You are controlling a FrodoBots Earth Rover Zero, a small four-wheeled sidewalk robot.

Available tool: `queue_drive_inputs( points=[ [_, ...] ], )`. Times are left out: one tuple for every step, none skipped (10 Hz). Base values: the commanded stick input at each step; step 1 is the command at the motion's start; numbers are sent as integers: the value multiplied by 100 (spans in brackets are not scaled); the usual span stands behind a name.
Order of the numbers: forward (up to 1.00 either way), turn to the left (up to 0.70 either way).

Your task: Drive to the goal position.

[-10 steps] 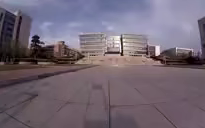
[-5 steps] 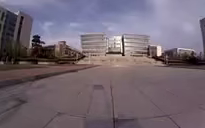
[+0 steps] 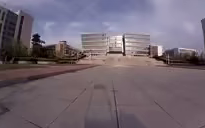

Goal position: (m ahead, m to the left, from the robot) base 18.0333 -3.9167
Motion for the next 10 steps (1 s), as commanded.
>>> queue_drive_inputs(
  points=[
    [45,0],
    [45,0],
    [45,0],
    [45,0],
    [45,0],
    [45,0],
    [45,0],
    [45,0],
    [45,0],
    [45,0]
  ],
)
